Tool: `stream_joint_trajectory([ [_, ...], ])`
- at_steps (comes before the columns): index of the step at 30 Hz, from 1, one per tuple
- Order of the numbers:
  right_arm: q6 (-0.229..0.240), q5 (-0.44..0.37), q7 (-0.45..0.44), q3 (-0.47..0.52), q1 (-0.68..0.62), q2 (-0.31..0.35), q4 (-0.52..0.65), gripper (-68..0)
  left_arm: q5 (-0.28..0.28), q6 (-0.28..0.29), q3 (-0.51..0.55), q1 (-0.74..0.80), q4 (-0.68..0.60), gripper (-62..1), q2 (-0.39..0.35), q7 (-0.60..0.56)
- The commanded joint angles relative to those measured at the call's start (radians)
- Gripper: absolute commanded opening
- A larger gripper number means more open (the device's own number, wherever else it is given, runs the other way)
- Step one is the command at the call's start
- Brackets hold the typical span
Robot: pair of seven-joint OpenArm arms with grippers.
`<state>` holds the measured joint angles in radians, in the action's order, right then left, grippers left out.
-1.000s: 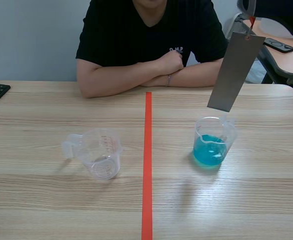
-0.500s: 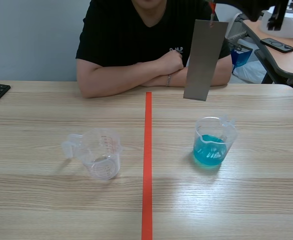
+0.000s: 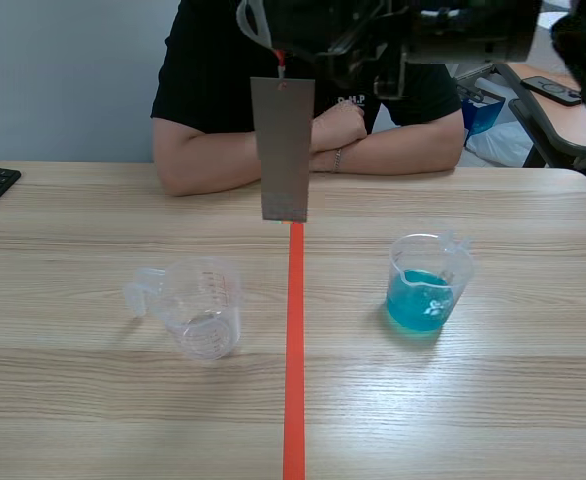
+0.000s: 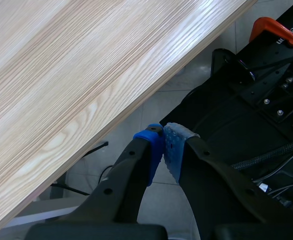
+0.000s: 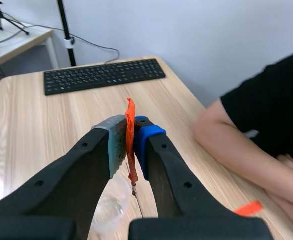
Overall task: Do the redox reaction experiment.
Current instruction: 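Put the plate into the left beaker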
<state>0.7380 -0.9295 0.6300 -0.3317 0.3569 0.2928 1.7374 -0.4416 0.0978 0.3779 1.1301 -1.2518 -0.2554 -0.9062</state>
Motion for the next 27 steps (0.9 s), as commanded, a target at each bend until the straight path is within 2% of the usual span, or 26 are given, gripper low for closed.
stream_joint_trajectory([
  [1, 0.008, 0.014, -0.014, -0.011, 0.028, -0.024, 0.009, -66.0, 0.007, -0.003, -0.002, 0.0, -0.004, -56.9, -0.006, -0.014],
  [15, -0.018, 0.211, -0.007, -0.172, 0.028, -0.219, 0.009, -66.0, 0.007, -0.002, -0.002, 0.0, -0.004, -56.8, -0.006, -0.014],
  [18, -0.042, 0.239, -0.007, -0.195, 0.027, -0.237, 0.008, -66.0, 0.007, -0.002, -0.002, 0.0, -0.004, -56.9, -0.006, -0.013],
  [27, -0.042, 0.271, -0.007, -0.222, 0.025, -0.252, 0.002, -66.0, 0.007, -0.003, -0.002, -0.001, -0.004, -56.8, -0.006, -0.013],
])
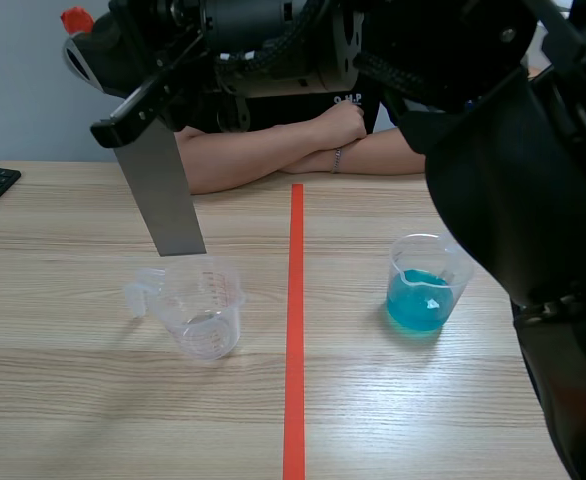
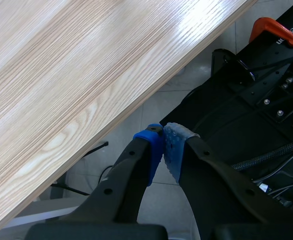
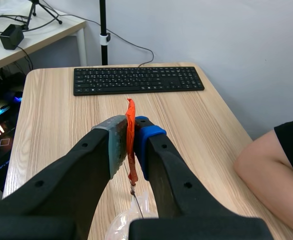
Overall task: Do the redox reaction experiment.
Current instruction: 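Put the plate into the left beaker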
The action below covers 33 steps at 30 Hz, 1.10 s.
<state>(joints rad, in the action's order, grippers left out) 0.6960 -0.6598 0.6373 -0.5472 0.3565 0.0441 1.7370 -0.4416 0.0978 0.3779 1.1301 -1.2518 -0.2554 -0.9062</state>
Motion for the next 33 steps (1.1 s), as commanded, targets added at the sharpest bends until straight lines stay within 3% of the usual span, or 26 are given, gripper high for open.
stream_joint_trajectory([
  [1, 0.0, 0.012, -0.014, -0.01, 0.026, -0.003, 0.003, -66.0, 0.007, -0.003, -0.002, -0.001, -0.004, -56.8, -0.006, -0.013],
  [20, 0.0, 0.06, -0.158, -0.041, 0.026, -0.003, -0.207, -66.0, 0.007, -0.002, -0.002, -0.003, -0.004, -56.9, -0.006, -0.014],
  [33, 0.005, 0.22, -0.373, -0.041, 0.026, -0.003, -0.404, -66.0, 0.007, -0.002, -0.002, -0.003, -0.004, -56.8, -0.006, -0.014],
])
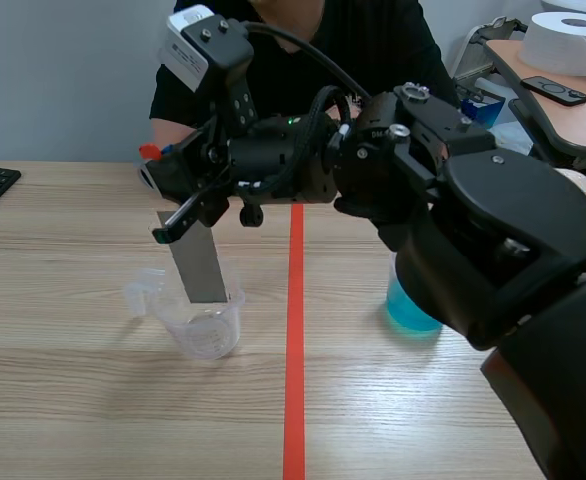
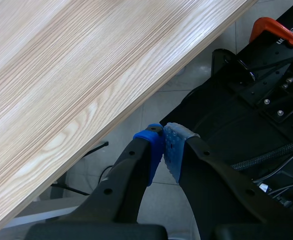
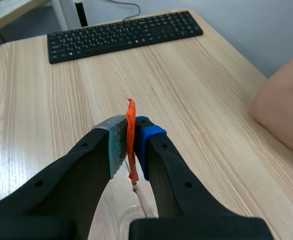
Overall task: Do the redox reaction experiment.
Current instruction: 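Put the plate into the left beaker, then return to the home posture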
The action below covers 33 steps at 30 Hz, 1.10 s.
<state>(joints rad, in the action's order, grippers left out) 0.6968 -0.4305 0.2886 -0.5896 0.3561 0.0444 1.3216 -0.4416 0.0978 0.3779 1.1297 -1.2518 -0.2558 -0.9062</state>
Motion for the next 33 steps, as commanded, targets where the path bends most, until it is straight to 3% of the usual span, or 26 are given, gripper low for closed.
stream_joint_trajectory([
  [1, 0.004, 0.002, -0.043, 0.001, 0.026, -0.003, -0.004, -66.0, 0.007, -0.002, -0.002, -0.002, -0.004, -56.8, -0.005, -0.014],
  [7, 0.003, 0.085, -0.145, 0.001, 0.026, -0.003, -0.076, -66.0, 0.007, -0.002, -0.002, -0.002, -0.004, -56.9, -0.005, -0.014],
  [12, 0.004, 0.118, -0.15, 0.001, 0.026, -0.004, -0.084, -65.2, 0.007, -0.002, -0.002, -0.002, -0.004, -56.9, -0.005, -0.026],
  [14, 0.006, 0.127, -0.15, 0.001, 0.026, -0.004, -0.084, -59.1, 0.007, -0.002, -0.002, -0.002, -0.004, -56.9, -0.005, -0.038],
  [19, 0.021, 0.135, -0.15, -0.001, 0.026, -0.007, -0.084, -34.3, 0.007, -0.002, -0.002, -0.002, -0.004, -56.9, -0.005, -0.04],
  [21, 0.049, 0.133, -0.15, -0.001, 0.026, -0.013, -0.084, -26.6, 0.007, -0.002, -0.002, -0.002, -0.004, -56.9, -0.005, -0.04],
  [27, 0.049, 0.123, -0.15, -0.042, 0.024, -0.034, -0.084, 0.1, 0.007, -0.002, -0.002, -0.003, -0.004, -56.9, -0.006, -0.039],
  [33, 0.049, 0.06, -0.158, -0.103, 0.02, -0.04, -0.084, 0.4, 0.008, -0.001, -0.002, -0.002, -0.004, -56.9, -0.008, -0.04],
])
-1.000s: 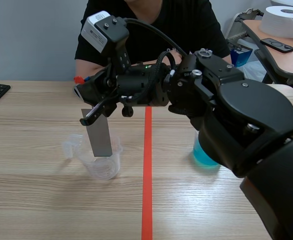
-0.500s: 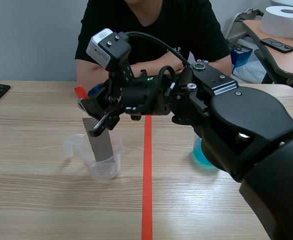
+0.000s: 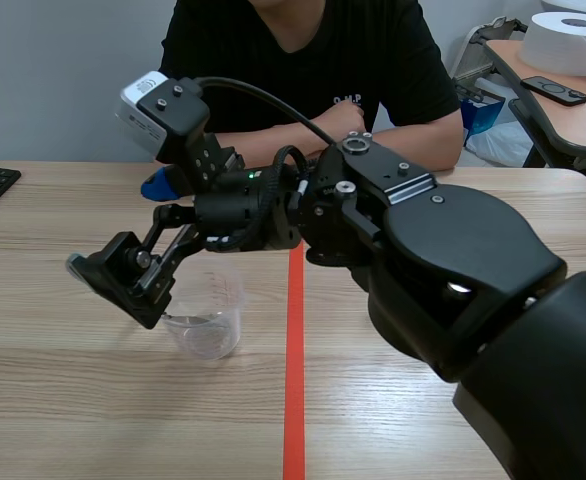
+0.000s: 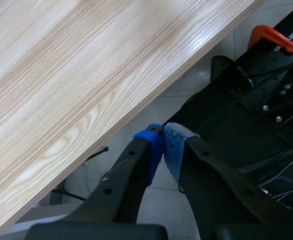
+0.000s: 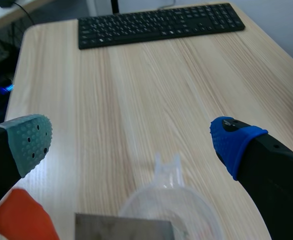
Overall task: Do the redox reaction experiment.
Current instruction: 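Return to the home posture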
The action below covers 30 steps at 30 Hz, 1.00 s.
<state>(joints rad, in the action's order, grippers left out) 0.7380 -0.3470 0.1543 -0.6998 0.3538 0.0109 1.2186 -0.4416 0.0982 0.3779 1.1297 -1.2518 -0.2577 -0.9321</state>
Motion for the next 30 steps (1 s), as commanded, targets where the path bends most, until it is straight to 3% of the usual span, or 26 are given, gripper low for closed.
stream_joint_trajectory([
  [1, 0.008, -0.042, -0.026, 0.002, 0.023, -0.006, 0.019, 0.4, 0.008, -0.002, -0.002, -0.002, -0.004, -56.9, -0.006, -0.014],
  [4, 0.008, -0.093, -0.039, -0.001, 0.023, -0.006, 0.02, 0.4, 0.007, -0.002, -0.002, -0.002, -0.004, -56.8, -0.006, -0.014],
  [7, 0.002, -0.095, -0.05, -0.001, 0.02, -0.002, 0.027, 0.4, 0.007, -0.002, -0.002, -0.002, -0.004, -56.9, -0.006, -0.013],
  [13, -0.101, -0.095, -0.065, 0.001, -0.035, 0.059, 0.137, 0.4, 0.007, -0.002, -0.002, -0.002, -0.004, -56.9, -0.008, -0.011],
  [20, -0.195, -0.095, -0.112, 0.071, -0.195, 0.22, 0.4, 0.4, 0.007, -0.002, -0.003, -0.002, -0.004, -56.9, -0.009, -0.011],
  [26, -0.219, -0.097, -0.12, 0.185, -0.359, 0.39, 0.581, 0.4, 0.011, -0.003, -0.003, -0.003, -0.005, -56.8, -0.009, -0.015],
  [30, -0.224, -0.156, -0.119, 0.27, -0.467, 0.495, 0.671, 0.4, 0.011, -0.01, -0.003, 0.006, -0.033, -56.8, -0.021, -0.016],
])
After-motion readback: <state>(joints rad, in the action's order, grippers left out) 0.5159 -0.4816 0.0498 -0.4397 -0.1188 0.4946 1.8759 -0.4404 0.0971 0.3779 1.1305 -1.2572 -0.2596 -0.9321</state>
